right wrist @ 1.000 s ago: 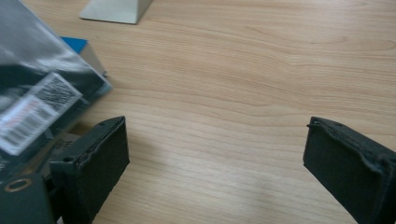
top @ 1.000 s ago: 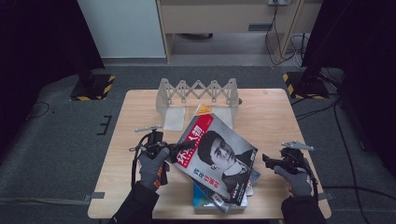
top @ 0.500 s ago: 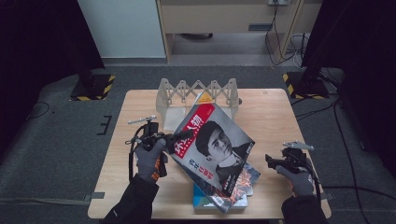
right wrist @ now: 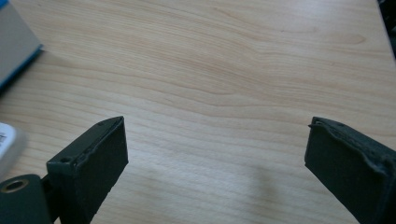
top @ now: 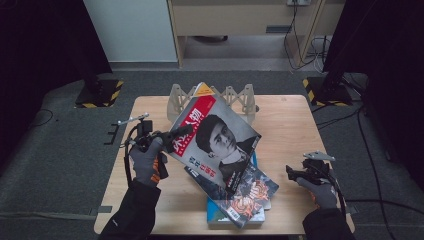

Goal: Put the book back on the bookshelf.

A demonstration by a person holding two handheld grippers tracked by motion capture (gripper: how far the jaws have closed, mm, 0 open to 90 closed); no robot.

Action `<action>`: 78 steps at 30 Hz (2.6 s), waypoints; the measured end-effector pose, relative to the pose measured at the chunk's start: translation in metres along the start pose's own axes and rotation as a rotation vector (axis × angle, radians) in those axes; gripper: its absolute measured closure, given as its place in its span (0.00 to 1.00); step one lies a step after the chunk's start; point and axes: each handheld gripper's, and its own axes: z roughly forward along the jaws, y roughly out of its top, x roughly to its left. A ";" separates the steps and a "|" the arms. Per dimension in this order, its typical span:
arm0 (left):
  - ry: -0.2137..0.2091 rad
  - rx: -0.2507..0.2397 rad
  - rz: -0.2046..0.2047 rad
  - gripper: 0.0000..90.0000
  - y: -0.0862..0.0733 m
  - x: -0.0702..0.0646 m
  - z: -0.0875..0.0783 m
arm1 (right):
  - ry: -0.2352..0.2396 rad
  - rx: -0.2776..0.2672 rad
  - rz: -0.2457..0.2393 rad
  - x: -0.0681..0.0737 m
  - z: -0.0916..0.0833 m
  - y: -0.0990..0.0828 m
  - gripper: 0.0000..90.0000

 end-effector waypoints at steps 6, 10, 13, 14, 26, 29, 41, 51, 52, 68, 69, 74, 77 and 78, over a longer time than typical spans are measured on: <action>0.025 -0.053 -0.010 0.95 0.011 0.008 -0.017 | -0.022 0.045 -0.053 -0.003 0.010 -0.005 0.06; 0.030 -0.085 -0.010 0.95 0.019 0.009 -0.028 | -0.014 0.080 -0.067 -0.001 0.014 -0.008 0.06; 0.039 -0.107 -0.002 0.95 0.024 0.008 -0.037 | -0.006 0.083 -0.063 0.000 0.016 -0.008 0.06; 0.039 -0.107 -0.002 0.95 0.024 0.008 -0.037 | -0.006 0.083 -0.063 0.000 0.016 -0.008 0.06; 0.084 -0.177 0.021 0.95 0.043 0.011 -0.068 | 0.038 0.027 -0.005 0.000 0.020 -0.016 0.04; 0.097 -0.193 0.023 0.95 0.047 0.013 -0.075 | 0.038 0.027 -0.005 0.000 0.020 -0.016 0.04; 0.155 -0.256 0.040 0.95 0.067 0.017 -0.101 | 0.036 0.027 -0.002 0.000 0.020 -0.016 0.04; 0.219 -0.294 0.049 0.95 0.079 0.022 -0.121 | 0.036 0.028 0.002 0.001 0.020 -0.016 0.04; 0.219 -0.294 0.049 0.95 0.079 0.022 -0.121 | 0.036 0.028 0.002 0.001 0.020 -0.016 0.04; 0.342 -0.290 0.077 0.95 0.087 0.032 -0.104 | 0.033 0.025 0.005 0.001 0.020 -0.015 0.04; 0.348 -0.286 0.077 0.95 0.087 0.032 -0.101 | 0.033 0.026 0.005 0.001 0.020 -0.015 0.04; 0.368 -0.269 0.089 0.95 0.087 0.034 -0.091 | 0.033 0.026 0.004 0.001 0.020 -0.015 0.04; 0.387 -0.253 0.098 0.95 0.087 0.034 -0.084 | 0.033 0.026 0.005 0.001 0.020 -0.015 0.04; 0.394 -0.247 0.101 0.95 0.086 0.035 -0.081 | 0.033 0.026 0.004 0.001 0.020 -0.015 0.04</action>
